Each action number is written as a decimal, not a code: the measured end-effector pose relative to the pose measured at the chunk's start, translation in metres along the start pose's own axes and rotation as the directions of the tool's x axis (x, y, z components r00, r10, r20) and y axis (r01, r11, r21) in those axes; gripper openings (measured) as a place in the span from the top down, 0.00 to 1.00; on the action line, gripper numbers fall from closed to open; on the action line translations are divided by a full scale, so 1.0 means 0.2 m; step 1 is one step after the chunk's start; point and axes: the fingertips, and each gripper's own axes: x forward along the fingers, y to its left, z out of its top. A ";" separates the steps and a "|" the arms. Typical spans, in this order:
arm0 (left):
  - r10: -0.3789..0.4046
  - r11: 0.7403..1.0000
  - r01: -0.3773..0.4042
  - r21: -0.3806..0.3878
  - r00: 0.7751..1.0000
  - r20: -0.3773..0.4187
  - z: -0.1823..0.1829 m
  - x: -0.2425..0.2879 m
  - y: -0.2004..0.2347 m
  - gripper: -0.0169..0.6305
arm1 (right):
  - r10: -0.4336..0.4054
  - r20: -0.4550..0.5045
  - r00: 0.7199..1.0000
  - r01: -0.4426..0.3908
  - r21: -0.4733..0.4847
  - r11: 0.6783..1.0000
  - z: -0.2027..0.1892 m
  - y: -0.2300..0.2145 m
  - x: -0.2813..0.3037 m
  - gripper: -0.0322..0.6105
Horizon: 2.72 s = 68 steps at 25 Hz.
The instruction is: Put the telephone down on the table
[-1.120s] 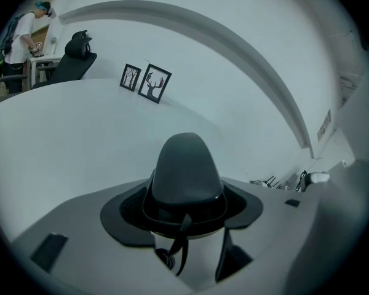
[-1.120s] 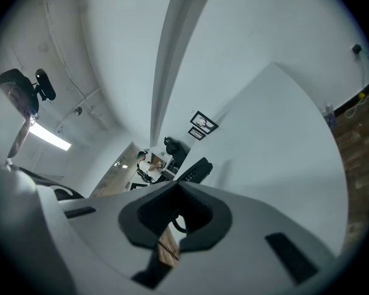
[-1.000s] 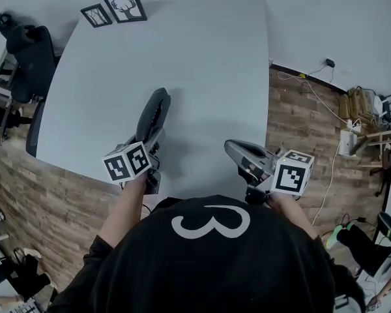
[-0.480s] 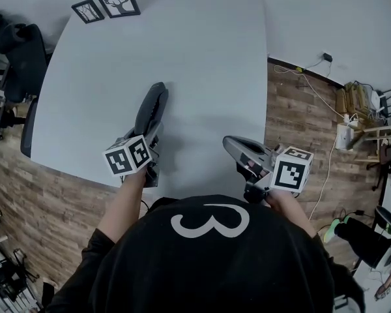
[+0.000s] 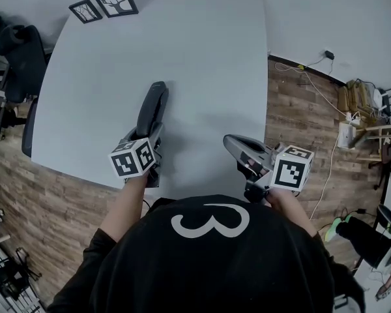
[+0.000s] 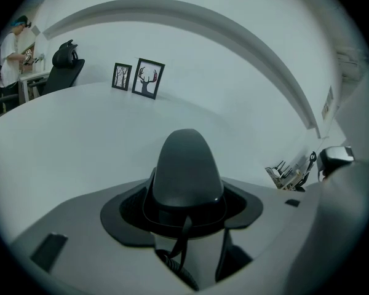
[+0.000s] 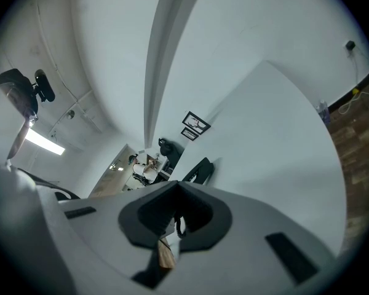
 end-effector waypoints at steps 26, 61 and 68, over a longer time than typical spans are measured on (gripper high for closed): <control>0.145 0.956 -0.117 0.267 0.985 -0.088 -0.16 0.10 0.02 0.53 | 0.001 0.027 1.000 -0.002 0.029 1.000 -0.03 -0.03 -0.09 0.94; -0.237 0.972 0.230 0.057 0.938 0.251 -0.03 -0.83 -0.64 0.38 | 0.200 -0.152 0.968 -0.227 -0.188 0.956 -0.26 0.41 -0.25 0.94; -0.346 0.937 0.347 0.044 0.898 0.272 0.02 -1.07 -0.77 0.77 | 0.222 -0.143 0.964 -0.252 -0.237 0.938 -0.25 0.53 -0.19 0.94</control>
